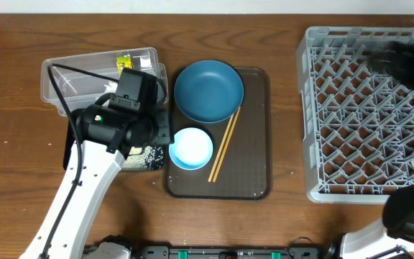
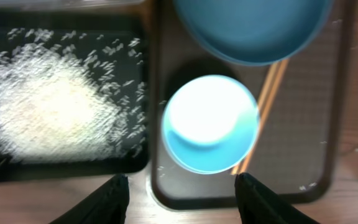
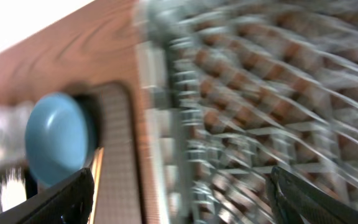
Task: Sort waste into correct bins and load items into the dishwasher rack
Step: 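Reach right gripper to teal plate and grasp its rim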
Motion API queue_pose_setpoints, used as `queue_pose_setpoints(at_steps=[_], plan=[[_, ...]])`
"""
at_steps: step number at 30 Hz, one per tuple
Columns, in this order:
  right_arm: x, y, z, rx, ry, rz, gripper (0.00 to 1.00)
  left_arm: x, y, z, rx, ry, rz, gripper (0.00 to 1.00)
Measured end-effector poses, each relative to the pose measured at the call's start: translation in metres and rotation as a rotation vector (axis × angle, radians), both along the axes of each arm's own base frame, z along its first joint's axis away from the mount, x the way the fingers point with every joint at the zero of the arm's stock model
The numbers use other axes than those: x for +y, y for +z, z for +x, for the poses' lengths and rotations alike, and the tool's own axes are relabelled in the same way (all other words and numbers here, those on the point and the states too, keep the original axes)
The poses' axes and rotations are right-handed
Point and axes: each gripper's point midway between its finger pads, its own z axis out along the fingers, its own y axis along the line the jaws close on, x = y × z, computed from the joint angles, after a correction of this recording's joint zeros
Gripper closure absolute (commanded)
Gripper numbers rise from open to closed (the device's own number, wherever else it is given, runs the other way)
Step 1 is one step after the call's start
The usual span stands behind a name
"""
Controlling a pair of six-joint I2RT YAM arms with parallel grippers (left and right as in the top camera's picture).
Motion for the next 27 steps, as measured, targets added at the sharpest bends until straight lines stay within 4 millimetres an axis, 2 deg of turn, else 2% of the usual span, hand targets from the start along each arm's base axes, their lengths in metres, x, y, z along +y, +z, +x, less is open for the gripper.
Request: queue_pose_setpoints(at_steps=[3, 6, 9, 12, 14, 16, 19, 25, 26, 27], plan=[[0.061, 0.001, 0.013, -0.033, 0.147, -0.037, 0.12, 0.013, -0.004, -0.007, 0.029, 0.039, 0.059, 0.42], [0.122, -0.009, 0.020, -0.037, 0.275, -0.098, 0.14, 0.023, -0.006, -0.011, 0.046, 0.083, 0.107, 0.41], [0.168, -0.033, 0.024, -0.002, 0.341, -0.151, 0.17, 0.030, -0.006, -0.012, 0.047, 0.110, 0.138, 0.41], [0.205, -0.065, 0.029, 0.046, 0.365, -0.200, 0.23, 0.033, -0.006, -0.012, 0.043, 0.128, 0.151, 0.41], [0.228, -0.092, 0.031, 0.085, 0.365, -0.230, 0.34, 0.034, -0.006, -0.011, 0.042, 0.133, 0.156, 0.41], [0.242, -0.115, 0.031, 0.122, 0.351, -0.257, 0.43, 0.036, -0.006, -0.012, 0.042, 0.136, 0.162, 0.41], [0.255, -0.148, 0.035, 0.165, 0.313, -0.284, 0.51, 0.036, -0.006, -0.012, 0.041, 0.139, 0.166, 0.41], [0.260, -0.194, 0.038, 0.238, 0.235, -0.296, 0.60, 0.037, -0.006, -0.012, 0.041, 0.140, 0.166, 0.41], [0.261, -0.199, 0.039, 0.245, 0.228, -0.292, 0.63, 0.037, -0.006, -0.012, 0.042, 0.140, 0.166, 0.41], [0.262, -0.204, 0.039, 0.252, 0.223, -0.291, 0.70, 0.037, -0.006, -0.012, 0.042, 0.140, 0.167, 0.41]])
